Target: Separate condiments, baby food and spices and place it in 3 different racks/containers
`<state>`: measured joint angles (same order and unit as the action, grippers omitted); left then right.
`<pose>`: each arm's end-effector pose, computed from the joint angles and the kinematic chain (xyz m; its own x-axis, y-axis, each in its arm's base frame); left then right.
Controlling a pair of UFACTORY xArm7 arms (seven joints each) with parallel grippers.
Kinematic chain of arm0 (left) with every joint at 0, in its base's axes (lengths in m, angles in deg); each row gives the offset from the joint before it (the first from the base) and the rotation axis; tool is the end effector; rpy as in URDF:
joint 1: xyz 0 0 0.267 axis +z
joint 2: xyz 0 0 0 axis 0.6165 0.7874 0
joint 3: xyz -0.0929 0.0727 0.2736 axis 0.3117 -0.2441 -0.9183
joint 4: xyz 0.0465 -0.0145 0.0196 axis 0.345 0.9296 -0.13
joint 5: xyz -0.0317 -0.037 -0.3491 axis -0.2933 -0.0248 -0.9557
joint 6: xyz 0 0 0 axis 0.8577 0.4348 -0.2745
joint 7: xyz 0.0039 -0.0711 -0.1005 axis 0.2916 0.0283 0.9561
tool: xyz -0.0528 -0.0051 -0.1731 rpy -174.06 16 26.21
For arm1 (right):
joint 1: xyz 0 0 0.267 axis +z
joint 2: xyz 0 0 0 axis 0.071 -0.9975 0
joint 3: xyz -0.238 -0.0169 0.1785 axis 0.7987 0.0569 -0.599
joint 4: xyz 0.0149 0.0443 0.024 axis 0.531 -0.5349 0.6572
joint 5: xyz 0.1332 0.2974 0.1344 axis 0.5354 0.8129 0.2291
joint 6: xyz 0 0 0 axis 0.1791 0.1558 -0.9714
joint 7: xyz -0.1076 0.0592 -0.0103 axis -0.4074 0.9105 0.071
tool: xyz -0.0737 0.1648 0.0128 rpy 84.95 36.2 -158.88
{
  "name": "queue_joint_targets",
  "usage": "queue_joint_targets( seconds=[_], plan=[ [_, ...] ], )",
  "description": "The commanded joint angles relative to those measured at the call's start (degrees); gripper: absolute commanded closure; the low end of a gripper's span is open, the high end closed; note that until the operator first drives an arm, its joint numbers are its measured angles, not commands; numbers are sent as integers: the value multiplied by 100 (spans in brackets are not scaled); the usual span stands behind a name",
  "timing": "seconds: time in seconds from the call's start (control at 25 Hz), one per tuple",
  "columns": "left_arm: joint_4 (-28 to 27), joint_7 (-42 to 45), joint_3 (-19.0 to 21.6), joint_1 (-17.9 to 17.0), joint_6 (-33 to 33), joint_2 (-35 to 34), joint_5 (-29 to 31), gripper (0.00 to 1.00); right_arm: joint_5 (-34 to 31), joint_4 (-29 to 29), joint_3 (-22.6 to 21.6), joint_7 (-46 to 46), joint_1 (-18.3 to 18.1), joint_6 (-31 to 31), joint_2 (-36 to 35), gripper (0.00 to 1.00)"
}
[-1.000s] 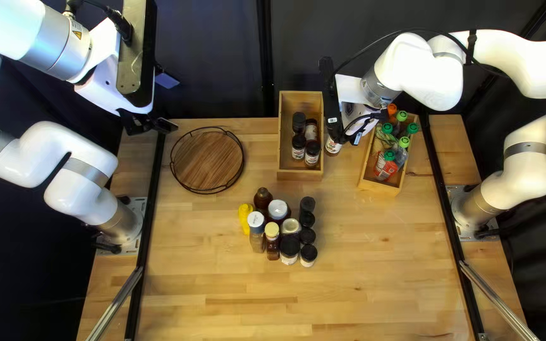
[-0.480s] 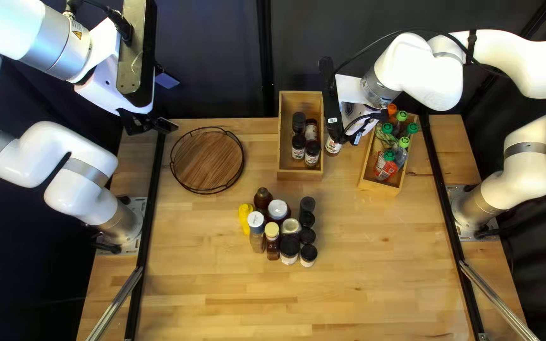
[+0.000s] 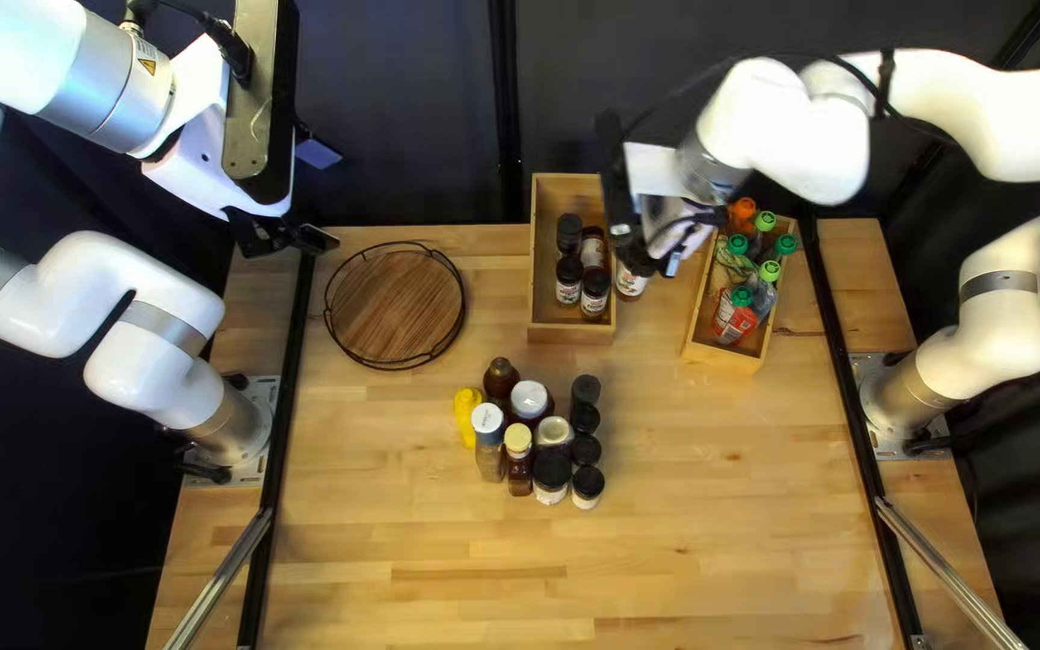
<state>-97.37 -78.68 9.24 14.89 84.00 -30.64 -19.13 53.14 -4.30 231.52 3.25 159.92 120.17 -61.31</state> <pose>0.3003 0.0529 0.4923 0.8518 -0.0537 0.5211 0.0237 -0.9897 -0.1409 0.4815 -0.0983 0.2923 0.9736 0.1215 0.1934 0.1149 -0.9924 0.0451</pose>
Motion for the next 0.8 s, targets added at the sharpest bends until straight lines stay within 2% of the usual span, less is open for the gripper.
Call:
queue_joint_targets(
  seconds=[0.04, 0.8],
  plan=[
    [0, 0, 0, 0, 0, 0, 0, 0, 33, 0, 123, -159, -93, -76, 61, 100],
    [0, 0, 0, 0, 0, 0, 0, 0, 43, 19, 165, -224, -125, -121, 99, 100]
  ],
)
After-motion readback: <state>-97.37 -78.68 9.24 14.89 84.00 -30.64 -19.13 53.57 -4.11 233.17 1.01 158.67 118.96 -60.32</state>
